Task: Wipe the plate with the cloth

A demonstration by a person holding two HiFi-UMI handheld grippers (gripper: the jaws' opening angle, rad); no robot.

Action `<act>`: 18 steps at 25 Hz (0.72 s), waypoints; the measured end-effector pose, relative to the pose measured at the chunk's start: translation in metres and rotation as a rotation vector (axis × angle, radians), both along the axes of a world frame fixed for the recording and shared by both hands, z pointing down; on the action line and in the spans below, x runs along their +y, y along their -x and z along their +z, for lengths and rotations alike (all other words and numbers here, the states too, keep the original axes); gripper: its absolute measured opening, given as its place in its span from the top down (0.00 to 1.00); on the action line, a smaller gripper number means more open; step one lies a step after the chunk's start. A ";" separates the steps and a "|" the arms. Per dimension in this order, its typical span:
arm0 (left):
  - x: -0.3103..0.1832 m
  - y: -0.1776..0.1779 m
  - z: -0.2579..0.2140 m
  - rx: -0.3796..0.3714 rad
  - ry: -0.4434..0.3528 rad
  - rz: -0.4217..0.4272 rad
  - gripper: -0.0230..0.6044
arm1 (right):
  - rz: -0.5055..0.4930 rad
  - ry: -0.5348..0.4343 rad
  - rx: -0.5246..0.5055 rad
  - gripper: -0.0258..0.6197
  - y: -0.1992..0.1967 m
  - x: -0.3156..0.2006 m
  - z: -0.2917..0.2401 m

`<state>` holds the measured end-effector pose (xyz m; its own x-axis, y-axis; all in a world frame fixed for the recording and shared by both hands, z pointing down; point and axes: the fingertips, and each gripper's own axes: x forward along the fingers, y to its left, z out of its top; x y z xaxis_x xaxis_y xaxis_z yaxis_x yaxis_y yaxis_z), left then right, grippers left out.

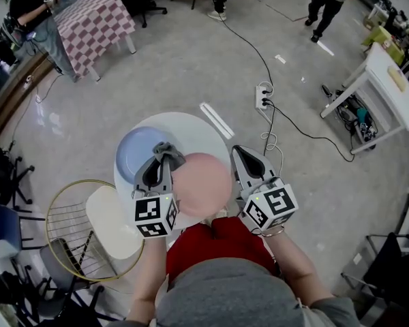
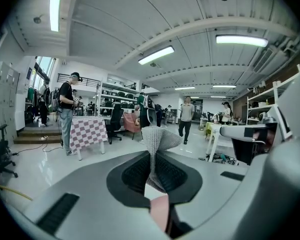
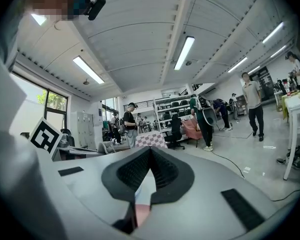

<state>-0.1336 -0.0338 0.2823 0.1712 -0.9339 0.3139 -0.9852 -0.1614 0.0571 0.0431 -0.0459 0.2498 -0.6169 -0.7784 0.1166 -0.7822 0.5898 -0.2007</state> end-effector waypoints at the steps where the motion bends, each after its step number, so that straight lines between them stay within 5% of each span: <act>1: 0.001 0.000 -0.002 0.000 -0.005 0.001 0.90 | 0.000 -0.003 0.000 0.92 0.000 0.001 -0.002; 18: 0.013 -0.006 -0.024 -0.004 -0.068 0.005 0.90 | -0.042 -0.045 -0.005 0.92 0.005 0.014 -0.009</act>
<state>-0.1272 -0.0212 0.2583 0.1745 -0.9522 0.2505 -0.9846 -0.1695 0.0417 0.0382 -0.0317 0.2413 -0.6494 -0.7564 0.0790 -0.7558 0.6303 -0.1774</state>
